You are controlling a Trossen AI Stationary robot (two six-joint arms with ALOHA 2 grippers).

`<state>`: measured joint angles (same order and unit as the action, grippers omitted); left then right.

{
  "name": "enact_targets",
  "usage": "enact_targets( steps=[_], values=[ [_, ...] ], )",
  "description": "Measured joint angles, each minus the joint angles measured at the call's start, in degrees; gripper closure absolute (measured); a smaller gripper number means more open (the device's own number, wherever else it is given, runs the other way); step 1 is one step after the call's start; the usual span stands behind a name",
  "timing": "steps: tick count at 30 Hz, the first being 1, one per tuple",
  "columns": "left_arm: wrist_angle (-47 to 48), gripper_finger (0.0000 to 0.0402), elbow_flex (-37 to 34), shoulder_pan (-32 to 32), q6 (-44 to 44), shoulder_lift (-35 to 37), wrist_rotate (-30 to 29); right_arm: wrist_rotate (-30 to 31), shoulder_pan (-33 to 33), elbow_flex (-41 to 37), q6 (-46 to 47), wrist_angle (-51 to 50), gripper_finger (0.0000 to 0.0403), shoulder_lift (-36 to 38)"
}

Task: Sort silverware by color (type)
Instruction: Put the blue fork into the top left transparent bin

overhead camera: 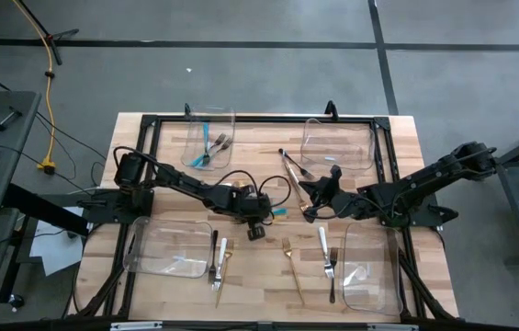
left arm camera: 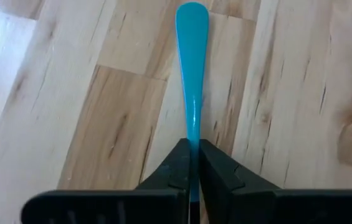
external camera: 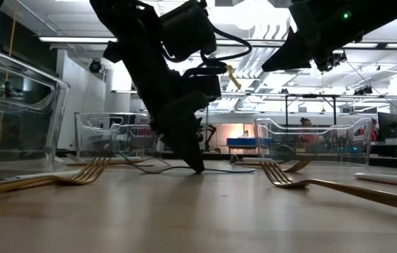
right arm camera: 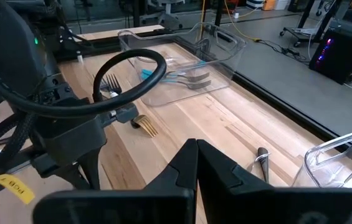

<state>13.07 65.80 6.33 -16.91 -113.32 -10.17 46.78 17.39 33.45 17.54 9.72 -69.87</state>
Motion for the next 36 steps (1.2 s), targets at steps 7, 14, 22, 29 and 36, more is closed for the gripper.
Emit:
enact_targets(
  steps=[7, 14, 22, 29, 36],
  values=[
    [0.76, 0.0396, -0.20, 0.00, 3.59, 1.71, -0.14, -0.02, 0.02, 0.00, -0.02, -0.09, 0.0402, 0.00],
    [0.62, 0.0397, -0.35, 0.48, 6.29, 7.85, -1.93, -0.13, 0.02, 0.00, 0.00, -0.71, 0.0402, 0.00],
    [-1.52, 0.0398, -5.37, 1.84, 8.60, 19.31, -8.47, -1.74, 1.97, 0.00, 0.24, -1.05, 0.0402, 0.00],
    [-10.53, 0.0399, -20.65, 1.35, 8.09, 39.52, -15.19, 1.08, 5.39, -0.04, -1.49, 0.03, 0.0402, 0.00],
    [-35.75, 0.0397, -39.89, 1.09, 17.12, 60.69, -7.75, 1.07, 5.53, -0.06, -1.65, 2.69, 0.0402, 0.00]
  ],
)
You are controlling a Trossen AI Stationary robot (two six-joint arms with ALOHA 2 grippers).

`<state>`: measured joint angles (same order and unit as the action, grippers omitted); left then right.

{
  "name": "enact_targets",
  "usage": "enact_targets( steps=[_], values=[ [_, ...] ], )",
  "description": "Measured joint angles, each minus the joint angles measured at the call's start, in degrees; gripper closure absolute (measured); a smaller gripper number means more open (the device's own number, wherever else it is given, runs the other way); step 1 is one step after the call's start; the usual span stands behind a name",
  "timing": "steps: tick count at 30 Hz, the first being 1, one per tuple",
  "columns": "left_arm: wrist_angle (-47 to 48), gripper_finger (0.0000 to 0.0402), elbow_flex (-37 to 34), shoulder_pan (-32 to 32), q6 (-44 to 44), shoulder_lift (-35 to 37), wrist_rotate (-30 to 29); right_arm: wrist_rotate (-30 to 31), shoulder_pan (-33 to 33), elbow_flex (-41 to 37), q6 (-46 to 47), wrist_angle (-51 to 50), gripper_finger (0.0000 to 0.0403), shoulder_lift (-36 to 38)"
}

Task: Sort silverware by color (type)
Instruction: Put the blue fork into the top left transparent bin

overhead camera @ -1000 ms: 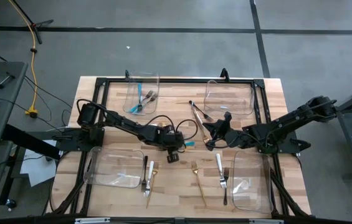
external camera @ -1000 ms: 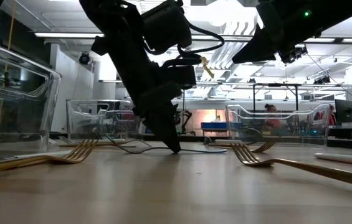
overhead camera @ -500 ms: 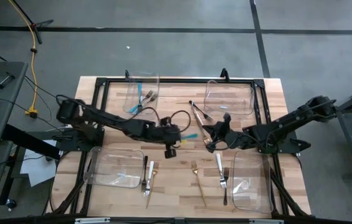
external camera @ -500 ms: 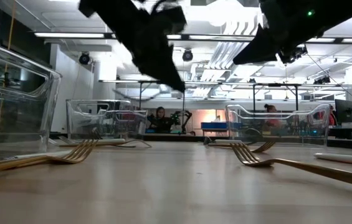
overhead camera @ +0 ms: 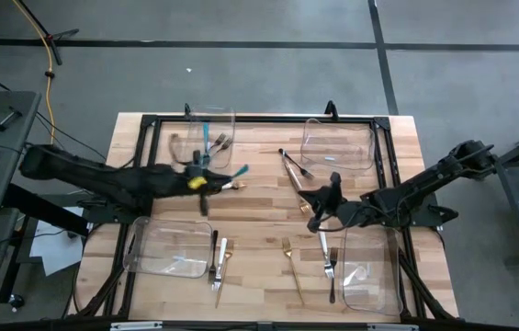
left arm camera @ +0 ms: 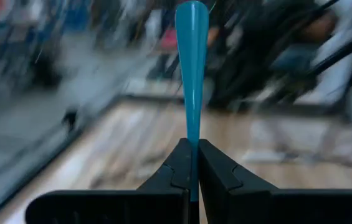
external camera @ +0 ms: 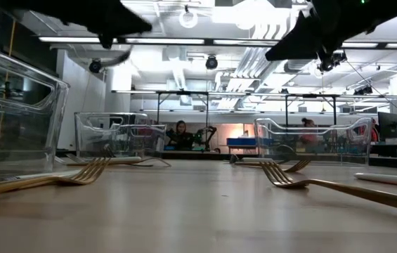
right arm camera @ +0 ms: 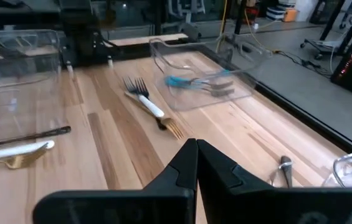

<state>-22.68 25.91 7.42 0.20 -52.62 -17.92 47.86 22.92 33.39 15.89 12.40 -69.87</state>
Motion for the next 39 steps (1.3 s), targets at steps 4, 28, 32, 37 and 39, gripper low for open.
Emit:
enact_targets(
  steps=[4, 28, 32, 37, 39],
  values=[
    [-12.94, 0.0396, -8.25, -0.45, 4.02, 6.37, 6.69, -0.79, -0.04, -0.03, -2.81, 3.25, 0.0402, -0.33],
    [-14.49, 0.0398, -10.21, -1.95, 2.93, 8.27, -4.10, -2.86, -0.26, 0.04, -6.97, 6.73, 0.0402, -0.94],
    [-6.34, 0.0398, -5.33, -7.71, 2.51, 6.18, -10.96, -2.86, -1.93, 0.04, -6.88, 6.73, 0.0402, -0.94],
    [18.89, 0.0398, 8.58, -23.18, -3.20, 0.36, -8.30, -3.49, -4.55, 0.04, -4.40, 6.71, 0.0402, -0.94],
    [27.35, 0.0398, 13.93, -29.51, -5.36, -3.43, -4.76, -4.38, -5.26, 0.04, -4.10, 6.62, 0.0402, -0.94]
  ],
)
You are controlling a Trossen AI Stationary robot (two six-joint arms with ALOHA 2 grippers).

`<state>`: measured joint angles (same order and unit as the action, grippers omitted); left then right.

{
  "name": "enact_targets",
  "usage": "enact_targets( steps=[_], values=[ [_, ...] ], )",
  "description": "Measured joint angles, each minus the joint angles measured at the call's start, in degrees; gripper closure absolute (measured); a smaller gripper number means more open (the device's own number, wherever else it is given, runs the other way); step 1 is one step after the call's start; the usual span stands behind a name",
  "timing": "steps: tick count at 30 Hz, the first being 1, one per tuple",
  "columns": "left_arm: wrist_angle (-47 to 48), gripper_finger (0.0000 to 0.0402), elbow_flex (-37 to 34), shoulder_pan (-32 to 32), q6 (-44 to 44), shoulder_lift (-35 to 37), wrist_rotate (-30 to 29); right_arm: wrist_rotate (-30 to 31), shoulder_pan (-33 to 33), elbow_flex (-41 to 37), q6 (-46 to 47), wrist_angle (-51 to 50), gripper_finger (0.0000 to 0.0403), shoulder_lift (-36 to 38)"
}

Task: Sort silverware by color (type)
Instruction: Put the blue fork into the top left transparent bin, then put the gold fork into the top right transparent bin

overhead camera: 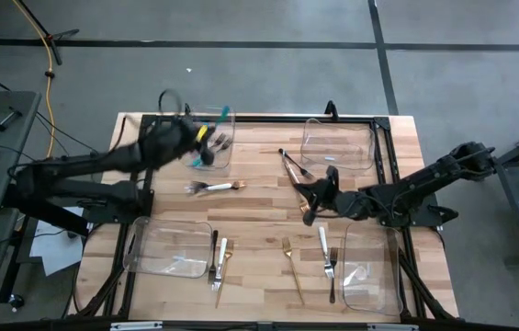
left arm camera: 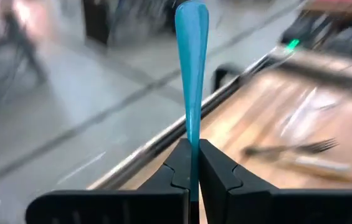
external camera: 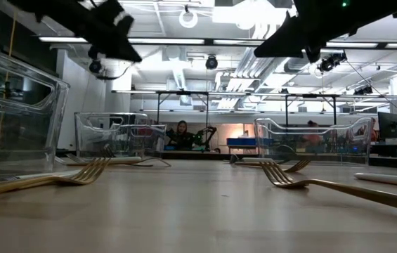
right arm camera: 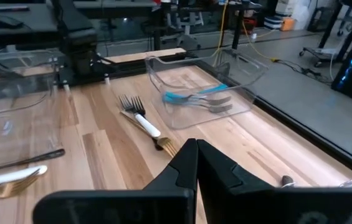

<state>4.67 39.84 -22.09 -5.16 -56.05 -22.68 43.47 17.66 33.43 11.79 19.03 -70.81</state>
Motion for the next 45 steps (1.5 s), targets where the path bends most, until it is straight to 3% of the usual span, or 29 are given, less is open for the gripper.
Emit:
enact_targets(
  steps=[3, 7, 14, 21, 37, 45],
  values=[
    [9.77, 0.0398, 5.62, -7.63, -2.65, -6.84, 6.51, -1.99, -0.63, 0.00, 0.00, -0.49, 0.0402, 0.00],
    [15.77, 0.0398, 7.60, -12.92, -5.45, -15.40, 11.97, -2.57, -0.82, 0.00, -0.25, -1.81, 0.0402, -0.02],
    [15.57, 0.0398, 7.60, -15.42, -8.82, -27.34, 12.75, -2.57, -0.82, -0.04, -0.26, -7.99, 0.0402, -0.02],
    [14.38, 0.0398, 7.60, -15.43, -12.12, -33.07, 13.25, -2.57, -0.82, -0.04, -0.28, -8.72, 0.0402, -0.02],
    [14.05, 0.0332, 7.60, -15.21, -10.94, -33.05, 16.20, -2.57, -0.82, -0.04, 1.36, -8.50, 0.0402, -0.02],
    [13.37, 0.0268, 7.60, -15.21, -10.63, -22.20, 17.34, -2.55, -0.82, -0.04, 1.27, -8.50, 0.0402, -0.02]
  ],
)
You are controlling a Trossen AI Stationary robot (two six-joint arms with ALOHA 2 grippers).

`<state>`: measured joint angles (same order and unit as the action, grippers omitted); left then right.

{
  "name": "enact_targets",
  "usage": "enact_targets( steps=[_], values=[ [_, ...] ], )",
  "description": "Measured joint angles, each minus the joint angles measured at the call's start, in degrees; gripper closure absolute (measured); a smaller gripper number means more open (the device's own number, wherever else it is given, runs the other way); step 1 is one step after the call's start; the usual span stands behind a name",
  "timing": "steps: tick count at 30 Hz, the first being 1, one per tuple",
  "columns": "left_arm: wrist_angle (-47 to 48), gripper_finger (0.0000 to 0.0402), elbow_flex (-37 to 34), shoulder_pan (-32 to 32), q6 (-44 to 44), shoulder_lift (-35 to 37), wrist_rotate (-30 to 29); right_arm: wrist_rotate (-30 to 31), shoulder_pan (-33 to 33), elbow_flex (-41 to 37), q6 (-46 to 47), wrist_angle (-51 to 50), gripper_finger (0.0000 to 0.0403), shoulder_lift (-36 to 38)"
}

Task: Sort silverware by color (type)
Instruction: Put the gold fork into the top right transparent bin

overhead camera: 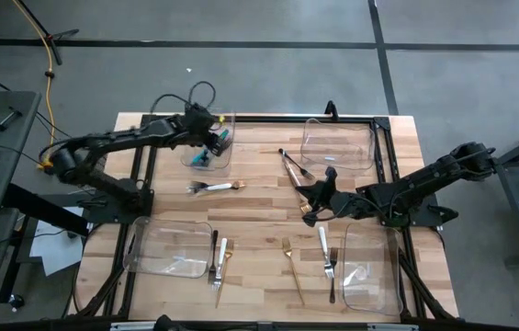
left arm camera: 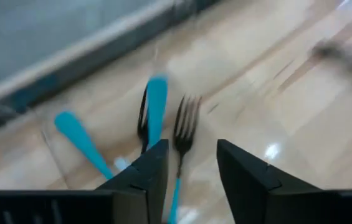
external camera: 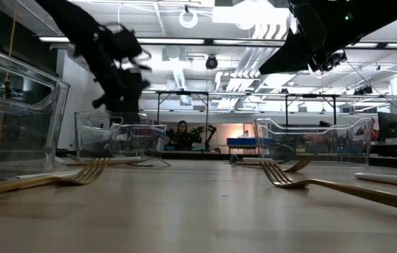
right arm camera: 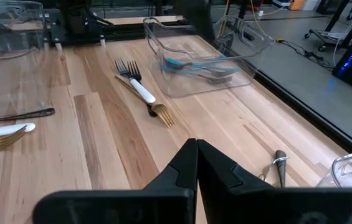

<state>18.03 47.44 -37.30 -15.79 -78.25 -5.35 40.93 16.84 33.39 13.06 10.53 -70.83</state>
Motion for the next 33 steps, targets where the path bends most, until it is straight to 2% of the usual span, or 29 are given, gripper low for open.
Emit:
enact_targets(
  steps=[5, 8, 14, 18, 20, 25, 33],
  values=[
    [-2.02, 0.0246, 0.00, 3.71, -0.91, 10.99, 5.02, 0.02, 0.00, 0.00, 0.00, 0.86, 0.0402, 0.00],
    [-6.86, 0.0244, -1.80, 10.53, -1.59, 17.10, 5.77, 0.00, 0.00, 0.00, -0.02, 3.01, 0.0402, 0.00],
    [-30.35, 0.0251, -15.89, 29.21, -0.78, 25.74, 1.65, -0.02, 0.00, 0.00, -0.04, 6.39, 0.0402, 0.00],
    [-49.20, 0.0257, -27.49, 39.94, 3.15, 26.47, -0.70, -1.20, 0.00, 0.00, -0.02, 8.17, 0.0402, 0.00],
    [-57.60, 0.0259, -31.65, 43.37, 5.07, 25.99, -1.84, -2.09, 0.00, 0.00, -0.04, 9.08, 0.0402, 0.00],
    [-65.61, 0.0265, -36.16, 47.05, 8.94, 25.70, -7.06, -2.11, 0.00, 0.00, -0.50, 11.01, 0.0402, 0.00],
    [-65.97, 0.0266, -36.09, 47.13, 10.37, 25.87, -8.04, -2.19, -0.26, 0.00, -1.29, 12.21, 0.0402, 0.00]
  ],
)
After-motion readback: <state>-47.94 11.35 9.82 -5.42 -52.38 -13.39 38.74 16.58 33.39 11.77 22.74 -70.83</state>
